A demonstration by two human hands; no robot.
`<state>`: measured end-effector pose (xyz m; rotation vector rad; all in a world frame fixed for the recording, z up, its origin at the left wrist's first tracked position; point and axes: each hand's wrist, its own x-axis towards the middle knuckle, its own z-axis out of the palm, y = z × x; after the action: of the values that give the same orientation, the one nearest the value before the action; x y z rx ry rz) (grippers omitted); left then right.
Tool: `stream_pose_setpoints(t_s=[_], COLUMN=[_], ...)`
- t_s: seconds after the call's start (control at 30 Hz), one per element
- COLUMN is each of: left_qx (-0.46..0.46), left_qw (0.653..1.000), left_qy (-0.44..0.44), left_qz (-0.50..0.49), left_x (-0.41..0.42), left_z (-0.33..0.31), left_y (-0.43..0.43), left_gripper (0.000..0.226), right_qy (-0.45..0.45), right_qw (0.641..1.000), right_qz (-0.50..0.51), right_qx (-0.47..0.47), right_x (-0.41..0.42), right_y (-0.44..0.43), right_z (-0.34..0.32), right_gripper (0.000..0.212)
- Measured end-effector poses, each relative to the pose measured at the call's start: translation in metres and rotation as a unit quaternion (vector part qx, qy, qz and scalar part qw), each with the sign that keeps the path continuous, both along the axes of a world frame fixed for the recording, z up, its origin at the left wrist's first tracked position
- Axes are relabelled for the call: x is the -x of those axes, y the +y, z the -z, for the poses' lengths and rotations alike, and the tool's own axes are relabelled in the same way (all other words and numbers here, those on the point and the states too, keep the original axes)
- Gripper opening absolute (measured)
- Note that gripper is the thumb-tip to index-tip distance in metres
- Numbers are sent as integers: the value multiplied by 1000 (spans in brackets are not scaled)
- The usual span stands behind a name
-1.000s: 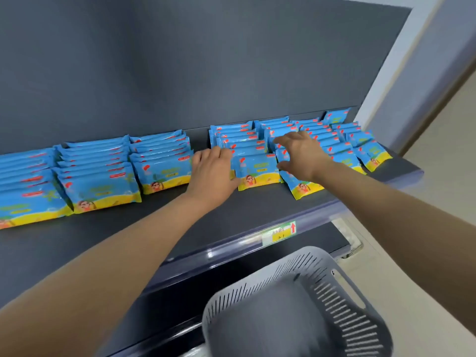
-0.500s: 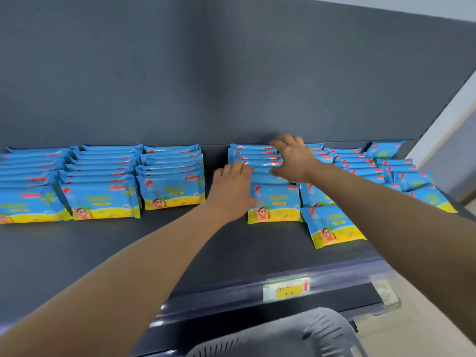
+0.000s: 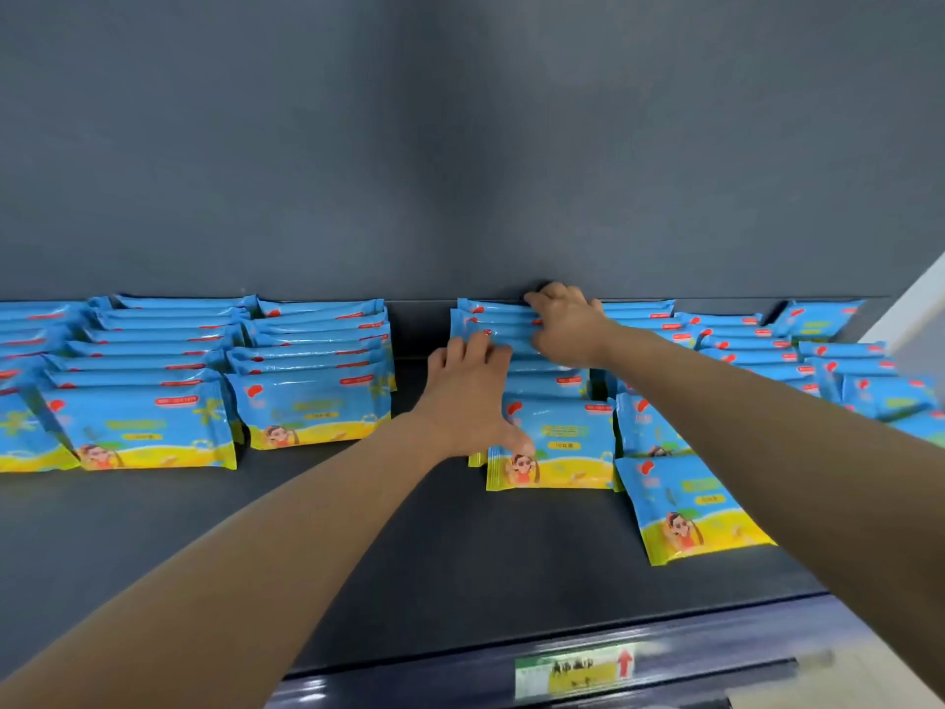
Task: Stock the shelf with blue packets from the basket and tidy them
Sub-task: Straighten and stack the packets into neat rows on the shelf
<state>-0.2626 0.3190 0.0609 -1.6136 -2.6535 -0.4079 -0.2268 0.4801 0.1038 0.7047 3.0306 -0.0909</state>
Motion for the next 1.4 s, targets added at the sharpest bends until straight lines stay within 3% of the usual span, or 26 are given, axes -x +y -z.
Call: stream_pose_setpoints(t_s=[0.17, 0.33, 0.5, 0.7, 0.87, 0.97, 1.03, 1.1, 1.27, 1.4], left_qx=[-16, -55, -45, -14, -30, 6, 36, 53, 85, 78], left_qw=[999, 994, 983, 966, 968, 969, 968, 968, 960, 969], left_qy=[18, 50, 122, 200, 193, 198, 208, 211, 234, 197], left_qz=[-48, -86, -132, -161, -158, -147, -133, -128, -128, -129], left_x=[-4, -6, 5, 23, 23, 23, 23, 25, 28, 29], left_z=[-3, -2, -2, -4, -2, -2, -3, -6, -13, -14], left_y=[0, -5, -18, -38, -41, -44, -45, -45, -44, -43], left_gripper=[92, 78, 73, 65, 75, 98, 97, 95, 94, 97], right_qy=[-16, -20, 52, 95, 180, 179, 171, 189, 219, 205], right_qw=[999, 991, 986, 977, 973, 927, 870, 837, 878, 865], right_qz=[-27, -36, -85, -112, -9, 80, 104, 112, 104, 107], right_qx=[17, 126, 134, 157, 147, 320, 450, 500, 413, 446], right_x=[5, 0, 8, 16, 3, -5, -7, -5, 1, 2], right_y=[2, -1, -16, -35, -30, -33, -41, -48, -49, -49], right_z=[-7, -16, -15, -14, -10, -6, -1, 2, 5, 6], right_gripper=[47, 36, 47, 46, 42, 49, 53, 50, 49, 48])
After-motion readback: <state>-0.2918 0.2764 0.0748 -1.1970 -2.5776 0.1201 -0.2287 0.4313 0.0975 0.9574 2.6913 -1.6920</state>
